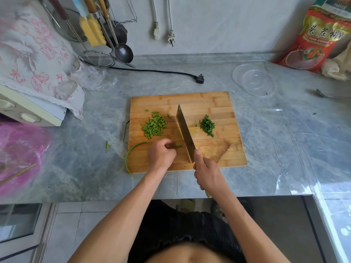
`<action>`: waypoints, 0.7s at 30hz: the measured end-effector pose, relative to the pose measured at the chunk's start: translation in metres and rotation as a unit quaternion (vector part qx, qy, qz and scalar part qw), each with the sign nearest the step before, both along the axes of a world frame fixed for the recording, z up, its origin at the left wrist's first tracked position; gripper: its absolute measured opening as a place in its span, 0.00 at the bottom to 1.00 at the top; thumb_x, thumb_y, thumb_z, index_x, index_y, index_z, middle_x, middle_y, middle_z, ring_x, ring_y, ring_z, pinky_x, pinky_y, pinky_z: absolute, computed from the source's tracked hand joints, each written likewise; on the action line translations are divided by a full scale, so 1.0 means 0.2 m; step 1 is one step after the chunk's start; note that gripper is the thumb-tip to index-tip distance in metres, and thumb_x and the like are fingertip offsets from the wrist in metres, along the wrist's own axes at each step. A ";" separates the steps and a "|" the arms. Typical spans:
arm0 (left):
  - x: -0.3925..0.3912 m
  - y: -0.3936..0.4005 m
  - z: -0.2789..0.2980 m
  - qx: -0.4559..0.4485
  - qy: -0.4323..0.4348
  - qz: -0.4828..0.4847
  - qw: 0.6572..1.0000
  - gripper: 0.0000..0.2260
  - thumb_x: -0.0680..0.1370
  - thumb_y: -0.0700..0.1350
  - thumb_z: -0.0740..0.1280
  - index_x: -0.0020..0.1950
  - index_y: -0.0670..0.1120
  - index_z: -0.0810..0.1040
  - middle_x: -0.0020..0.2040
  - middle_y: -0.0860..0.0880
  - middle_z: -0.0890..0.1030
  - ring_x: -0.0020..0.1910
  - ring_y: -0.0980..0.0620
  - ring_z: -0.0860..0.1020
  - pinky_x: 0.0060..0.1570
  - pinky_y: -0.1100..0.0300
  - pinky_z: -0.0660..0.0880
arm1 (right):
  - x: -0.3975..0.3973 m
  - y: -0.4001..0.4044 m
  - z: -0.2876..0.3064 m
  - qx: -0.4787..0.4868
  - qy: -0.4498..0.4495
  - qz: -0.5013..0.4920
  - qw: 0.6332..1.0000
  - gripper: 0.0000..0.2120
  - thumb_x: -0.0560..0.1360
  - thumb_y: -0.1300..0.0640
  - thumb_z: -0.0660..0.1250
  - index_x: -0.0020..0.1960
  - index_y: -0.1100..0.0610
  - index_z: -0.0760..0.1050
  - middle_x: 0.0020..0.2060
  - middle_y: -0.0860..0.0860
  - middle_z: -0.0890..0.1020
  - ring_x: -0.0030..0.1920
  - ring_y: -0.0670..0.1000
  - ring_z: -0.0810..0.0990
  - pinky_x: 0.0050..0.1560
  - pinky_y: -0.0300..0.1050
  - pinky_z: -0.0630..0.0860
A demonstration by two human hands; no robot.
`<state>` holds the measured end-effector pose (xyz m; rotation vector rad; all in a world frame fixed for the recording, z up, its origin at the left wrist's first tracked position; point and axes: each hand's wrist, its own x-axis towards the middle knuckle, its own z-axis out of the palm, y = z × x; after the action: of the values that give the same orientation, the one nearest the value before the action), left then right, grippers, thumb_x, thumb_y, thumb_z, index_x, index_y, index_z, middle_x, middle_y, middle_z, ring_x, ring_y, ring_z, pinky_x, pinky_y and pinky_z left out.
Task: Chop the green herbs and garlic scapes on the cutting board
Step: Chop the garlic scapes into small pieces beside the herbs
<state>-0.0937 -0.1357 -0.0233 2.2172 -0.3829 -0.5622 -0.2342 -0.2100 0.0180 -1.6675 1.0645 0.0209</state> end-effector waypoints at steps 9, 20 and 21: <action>-0.02 0.11 -0.06 0.035 -0.284 -0.200 0.937 0.12 0.72 0.34 0.71 0.52 0.45 0.85 0.49 0.48 0.80 0.47 0.44 0.78 0.40 0.53 0.77 | -0.01 0.00 -0.01 0.004 -0.014 -0.011 1.000 0.31 0.77 0.32 0.49 0.37 0.59 0.68 0.28 0.54 0.69 0.30 0.51 0.67 0.33 0.49 0.66; -0.10 0.11 -0.06 0.043 -0.269 -0.177 0.946 0.18 0.68 0.30 0.73 0.55 0.43 0.84 0.50 0.45 0.79 0.46 0.42 0.80 0.43 0.49 0.80 | 0.00 0.01 0.00 -0.007 -0.014 -0.003 1.000 0.37 0.77 0.32 0.48 0.39 0.67 0.71 0.28 0.53 0.70 0.30 0.51 0.68 0.33 0.49 0.68; -0.11 0.11 -0.07 0.050 -0.277 -0.166 0.945 0.17 0.68 0.31 0.73 0.55 0.44 0.83 0.50 0.46 0.79 0.46 0.42 0.79 0.44 0.48 0.79 | 0.00 0.02 0.00 -0.008 -0.012 0.001 1.000 0.37 0.78 0.32 0.48 0.39 0.67 0.70 0.27 0.53 0.70 0.29 0.51 0.68 0.33 0.49 0.68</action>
<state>-0.1162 -0.1133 -0.0373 2.4028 -1.0541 -0.1107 -0.2332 -0.2067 0.0180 -1.6798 1.0464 -0.0071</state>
